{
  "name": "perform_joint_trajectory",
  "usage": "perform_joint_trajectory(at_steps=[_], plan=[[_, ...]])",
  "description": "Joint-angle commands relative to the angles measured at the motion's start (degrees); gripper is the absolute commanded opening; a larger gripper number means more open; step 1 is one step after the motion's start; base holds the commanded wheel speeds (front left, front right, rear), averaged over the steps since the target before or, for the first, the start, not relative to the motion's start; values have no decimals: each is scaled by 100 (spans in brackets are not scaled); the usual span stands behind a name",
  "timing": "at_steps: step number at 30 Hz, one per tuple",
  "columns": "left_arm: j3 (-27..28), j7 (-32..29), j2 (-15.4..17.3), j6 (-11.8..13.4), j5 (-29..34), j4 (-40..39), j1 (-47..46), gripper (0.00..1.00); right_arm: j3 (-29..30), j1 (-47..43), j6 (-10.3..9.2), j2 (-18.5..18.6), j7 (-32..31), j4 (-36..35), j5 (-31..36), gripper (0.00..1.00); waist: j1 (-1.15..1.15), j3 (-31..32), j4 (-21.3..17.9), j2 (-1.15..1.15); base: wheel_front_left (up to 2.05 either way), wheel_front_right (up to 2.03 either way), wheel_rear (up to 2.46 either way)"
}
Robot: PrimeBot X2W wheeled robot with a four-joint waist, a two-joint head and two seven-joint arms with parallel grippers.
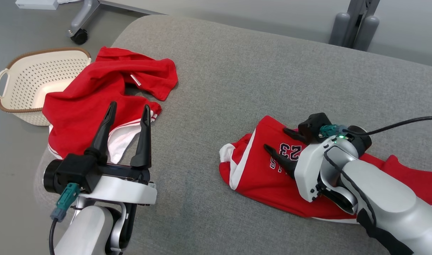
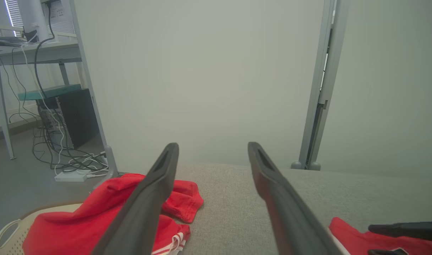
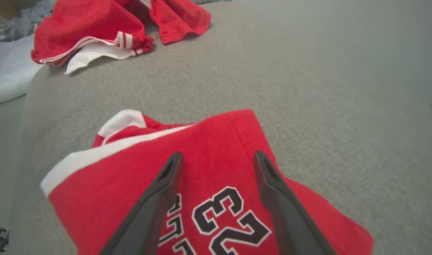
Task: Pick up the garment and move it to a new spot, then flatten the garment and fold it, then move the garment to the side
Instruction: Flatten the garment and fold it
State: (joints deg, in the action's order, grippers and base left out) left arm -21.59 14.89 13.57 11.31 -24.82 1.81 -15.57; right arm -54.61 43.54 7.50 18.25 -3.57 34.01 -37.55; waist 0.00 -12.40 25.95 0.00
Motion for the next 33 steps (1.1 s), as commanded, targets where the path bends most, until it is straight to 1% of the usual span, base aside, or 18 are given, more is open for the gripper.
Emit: perform_joint_trajectory(at_steps=[1, 6, 10, 14, 15, 16, 17, 18, 19, 20, 25, 27, 30, 33], plan=[[41, 13, -3, -27, 32, 16, -50, 100, -123, 127, -1, 61, -44, 40, -144, 100, 0, -33, 12, 0, 0, 0, 0], [110, 14, -133, -181, 126, 124, -95, 100, -904, 545, -1, 274, -308, 226, -831, 100, 0, -106, 46, 0, 0, 0, 0], [141, 14, -278, -300, 199, 204, -156, 100, -1280, 804, 0, 323, -54, 492, -1083, 100, 0, -153, 109, 0, 0, 0, 0], [162, 14, -413, -410, 279, 292, -171, 100, -1583, 1008, 0, 306, -44, 701, -1381, 100, 0, -209, 183, 0, 0, 0, 0], [169, 14, -447, -437, 299, 315, -160, 100, -1646, 1022, 0, 299, -40, 717, -1441, 96, 0, -219, 198, 0, 0, 0, 0], [172, 14, -462, -470, 307, 348, -145, 100, -1693, 1028, 0, 300, -16, 733, -1501, 60, 0, -232, 210, 0, 0, 0, 0], [191, 14, -482, -482, 321, 361, -148, 100, -1736, 1049, 0, 306, 9, 753, -1546, 42, 0, -250, 217, 0, 0, 0, 0], [191, 14, -482, -482, 321, 361, -148, 100, -1736, 1049, 0, 306, 9, 753, -1546, 42, 0, -250, 217, 0, 0, 0, 0], [216, 15, -505, -509, 332, 371, -154, 100, -1763, 1081, 0, 320, 32, 777, -1576, 3, 0, -265, 219, 0, 0, 0, 0], [240, 15, -528, -522, 353, 379, -155, 100, -1776, 1121, 0, 328, 114, 793, -1599, 0, 0, -279, 217, 0, 0, 0, 0], [377, 15, -611, -624, 428, 423, -106, 100, -1849, 1226, 0, 365, 380, 787, -1752, 0, 0, -281, 129, 0, 0, 0, 0], [448, 15, -617, -646, 490, 439, -72, 100, -1867, 1244, 0, 410, 522, 681, -1870, 0, 0, -229, 24, 0, 0, 0, 0], [520, 15, -601, -671, 543, 481, -28, 100, -1873, 1273, 0, 496, 858, 654, -1921, 0, 0, -132, -93, 0, 0, 0, 0], [567, 15, -579, -690, 585, 516, -18, 100, -1696, 1255, 0, 540, 1347, 705, -2036, 0, 0, -27, -217, 0, 0, 0, 0]])
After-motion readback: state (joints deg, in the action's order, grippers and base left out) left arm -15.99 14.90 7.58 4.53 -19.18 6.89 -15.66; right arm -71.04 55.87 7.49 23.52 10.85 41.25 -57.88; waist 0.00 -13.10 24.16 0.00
